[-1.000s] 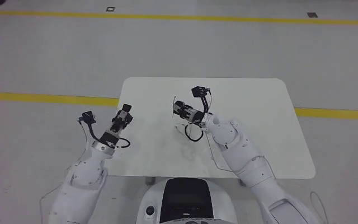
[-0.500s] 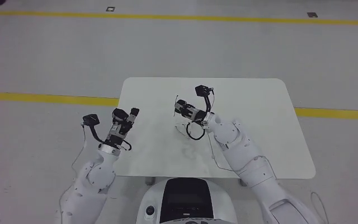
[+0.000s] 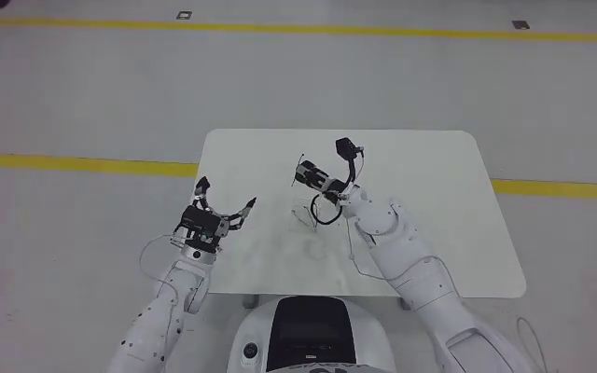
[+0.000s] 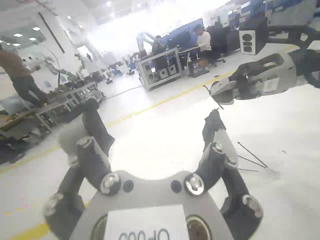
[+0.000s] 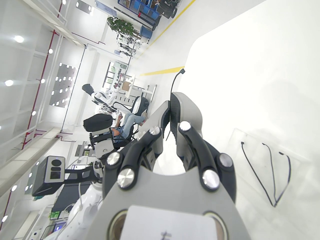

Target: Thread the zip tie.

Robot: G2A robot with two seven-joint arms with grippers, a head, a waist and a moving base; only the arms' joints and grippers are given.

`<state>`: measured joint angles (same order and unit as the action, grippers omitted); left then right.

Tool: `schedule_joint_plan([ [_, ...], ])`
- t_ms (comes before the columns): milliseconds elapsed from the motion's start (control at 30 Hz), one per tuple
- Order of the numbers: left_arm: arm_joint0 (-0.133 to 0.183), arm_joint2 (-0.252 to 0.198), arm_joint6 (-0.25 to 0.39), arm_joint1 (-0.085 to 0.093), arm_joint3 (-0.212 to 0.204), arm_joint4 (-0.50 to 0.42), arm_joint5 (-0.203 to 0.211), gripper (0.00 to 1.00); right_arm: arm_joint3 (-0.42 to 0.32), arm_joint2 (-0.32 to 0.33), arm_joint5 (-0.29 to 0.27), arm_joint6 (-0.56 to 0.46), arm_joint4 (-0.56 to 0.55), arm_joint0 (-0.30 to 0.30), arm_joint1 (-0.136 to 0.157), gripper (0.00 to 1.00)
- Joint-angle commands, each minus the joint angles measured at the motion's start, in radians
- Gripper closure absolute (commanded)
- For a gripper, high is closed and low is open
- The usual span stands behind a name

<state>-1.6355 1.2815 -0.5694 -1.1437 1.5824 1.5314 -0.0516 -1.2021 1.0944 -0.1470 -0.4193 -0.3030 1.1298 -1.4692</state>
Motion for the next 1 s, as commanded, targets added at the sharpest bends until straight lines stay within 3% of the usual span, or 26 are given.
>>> schedule_joint_plan([
  [0,0.0,0.0,0.001,0.0,0.001,-0.002,0.004,0.0,0.0,0.0,0.0,-0.001,0.0,0.0,0.0,1.0],
  [133,0.002,0.001,0.004,0.001,0.0,0.01,-0.002,0.0,-0.015,-0.011,0.016,0.016,-0.017,0.008,-0.001,1.0],
  [200,0.021,-0.023,-0.014,0.015,-0.01,0.039,-0.06,0.0,-0.025,-0.026,0.044,0.026,-0.026,0.007,-0.004,1.0],
  [267,0.056,-0.087,-0.054,0.054,-0.051,0.039,-0.161,0.0,-0.029,-0.042,0.073,0.039,-0.026,0.0,-0.009,1.0],
  [300,0.078,-0.129,-0.085,0.077,-0.083,0.039,-0.236,0.0,-0.03,-0.05,0.082,0.045,-0.025,-0.004,-0.012,1.0],
  [333,0.12,-0.194,-0.124,0.11,-0.134,0.039,-0.288,0.0,-0.029,-0.061,0.093,0.051,-0.023,-0.009,-0.015,1.0],
  [467,0.266,-0.343,-0.156,0.202,-0.228,0.039,-0.288,0.0,-0.025,-0.09,0.125,0.073,-0.017,-0.027,-0.026,1.0],
  [567,0.345,-0.435,-0.118,0.252,-0.238,0.039,-0.288,0.0,-0.021,-0.106,0.152,0.087,0.004,-0.034,-0.034,1.0],
  [633,0.38,-0.473,-0.099,0.274,-0.233,0.039,-0.288,0.0,-0.018,-0.116,0.148,0.07,0.016,-0.039,-0.037,1.0],
  [933,0.38,-0.473,-0.096,0.275,-0.235,0.039,-0.288,0.0,-0.022,-0.117,0.151,0.079,0.011,-0.034,-0.037,1.0],
  [967,0.392,-0.481,-0.096,0.277,-0.244,0.039,-0.288,0.0,-0.029,-0.121,0.157,0.084,0.006,-0.031,-0.037,1.0],
])
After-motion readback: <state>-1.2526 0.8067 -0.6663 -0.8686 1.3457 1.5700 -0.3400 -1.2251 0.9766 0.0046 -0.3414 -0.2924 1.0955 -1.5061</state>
